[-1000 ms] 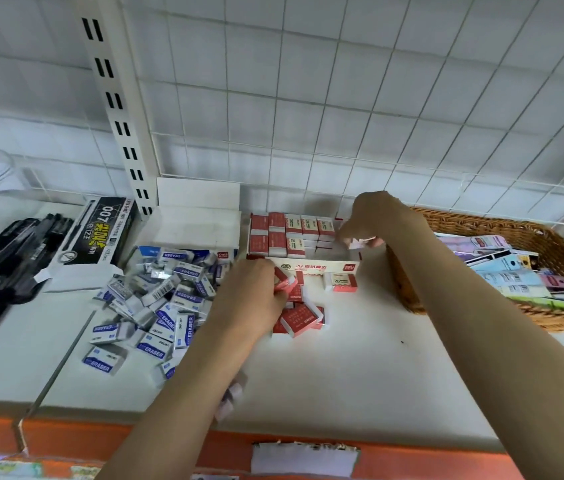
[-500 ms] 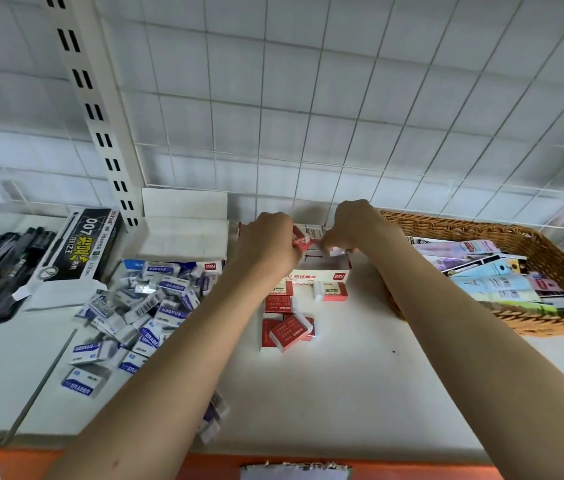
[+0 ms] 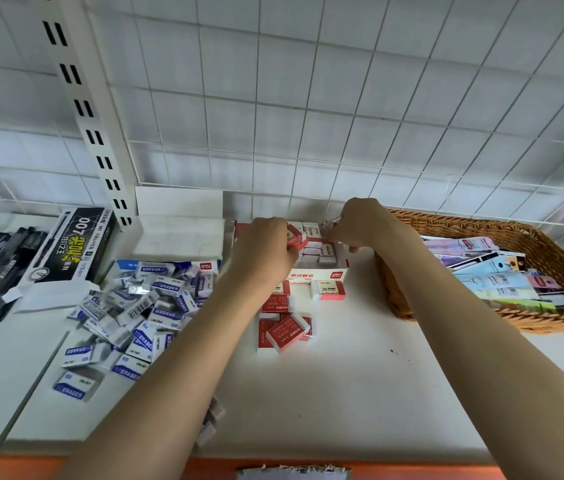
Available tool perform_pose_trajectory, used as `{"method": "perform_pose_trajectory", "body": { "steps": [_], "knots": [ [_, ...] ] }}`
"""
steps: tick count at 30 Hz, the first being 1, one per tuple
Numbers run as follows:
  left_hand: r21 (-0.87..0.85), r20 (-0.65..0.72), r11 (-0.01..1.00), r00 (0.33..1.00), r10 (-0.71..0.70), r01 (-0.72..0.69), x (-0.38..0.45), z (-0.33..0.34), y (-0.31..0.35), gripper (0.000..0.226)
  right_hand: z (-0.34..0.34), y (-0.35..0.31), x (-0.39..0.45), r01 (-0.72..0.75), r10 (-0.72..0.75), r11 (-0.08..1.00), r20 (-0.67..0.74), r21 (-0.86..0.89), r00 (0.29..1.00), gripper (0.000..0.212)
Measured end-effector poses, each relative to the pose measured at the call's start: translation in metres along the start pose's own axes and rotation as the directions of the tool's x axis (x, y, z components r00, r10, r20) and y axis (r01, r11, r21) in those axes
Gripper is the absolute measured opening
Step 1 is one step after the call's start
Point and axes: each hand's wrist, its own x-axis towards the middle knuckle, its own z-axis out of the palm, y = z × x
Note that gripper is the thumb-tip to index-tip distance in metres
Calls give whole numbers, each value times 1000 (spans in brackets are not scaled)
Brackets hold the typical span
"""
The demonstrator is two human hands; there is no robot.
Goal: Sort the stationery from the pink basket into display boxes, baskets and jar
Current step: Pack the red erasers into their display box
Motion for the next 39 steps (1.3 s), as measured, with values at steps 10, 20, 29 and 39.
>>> {"method": "perform_pose_trajectory", "body": {
  "steps": [10,20,29,39],
  "knots": [
    [-74,-26,997,1000,9,-11,-3,-1,-2,22,4,-7,-6,25,-25,1000,-30,4,999,39],
    [-111,-18,994,1000,1,-3,-3,1,-3,31,15,6,-13,41,5,983,-248,178,969,34],
    [-93,-40,996,999,11,-15,-3,2,-5,29,23,1,-20,110,-110,994,-138,-12,984,27],
    [-95,-45,995,999,25,-29,-3,6,-8,28,16,14,-21,218,-245,944,-82,-250,966,29]
  ]
}}
